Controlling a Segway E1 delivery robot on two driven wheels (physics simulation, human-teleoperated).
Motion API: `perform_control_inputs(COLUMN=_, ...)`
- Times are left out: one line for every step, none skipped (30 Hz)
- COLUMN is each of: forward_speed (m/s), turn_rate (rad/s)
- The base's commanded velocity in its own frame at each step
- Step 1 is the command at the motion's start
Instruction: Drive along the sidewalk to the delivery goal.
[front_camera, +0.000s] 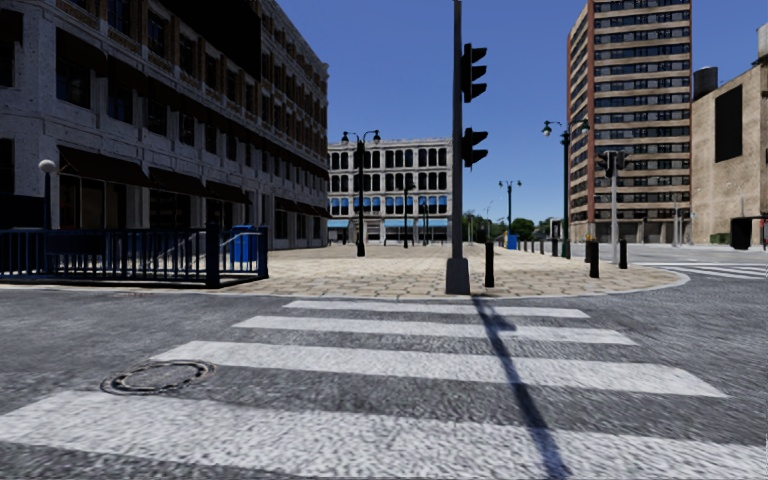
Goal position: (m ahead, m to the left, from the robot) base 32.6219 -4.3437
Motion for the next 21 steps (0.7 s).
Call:
perform_control_inputs(forward_speed=2.0, turn_rate=0.0)
perform_control_inputs(forward_speed=2.0, turn_rate=0.0)
perform_control_inputs(forward_speed=2.0, turn_rate=0.0)
perform_control_inputs(forward_speed=2.0, turn_rate=0.0)
perform_control_inputs(forward_speed=2.0, turn_rate=0.0)
perform_control_inputs(forward_speed=2.0, turn_rate=0.0)
perform_control_inputs(forward_speed=2.0, turn_rate=0.0)
perform_control_inputs(forward_speed=2.0, turn_rate=0.0)
perform_control_inputs(forward_speed=2.0, turn_rate=0.0)
perform_control_inputs(forward_speed=2.0, turn_rate=0.0)
perform_control_inputs(forward_speed=2.0, turn_rate=0.0)
perform_control_inputs(forward_speed=2.0, turn_rate=0.0)
perform_control_inputs(forward_speed=2.0, turn_rate=0.0)
perform_control_inputs(forward_speed=2.0, turn_rate=0.0)
perform_control_inputs(forward_speed=2.0, turn_rate=0.0)
perform_control_inputs(forward_speed=2.0, turn_rate=0.0)
perform_control_inputs(forward_speed=2.0, turn_rate=0.0)
perform_control_inputs(forward_speed=2.0, turn_rate=0.0)
perform_control_inputs(forward_speed=2.0, turn_rate=0.0)
perform_control_inputs(forward_speed=2.0, turn_rate=0.0)
perform_control_inputs(forward_speed=2.0, turn_rate=0.0)
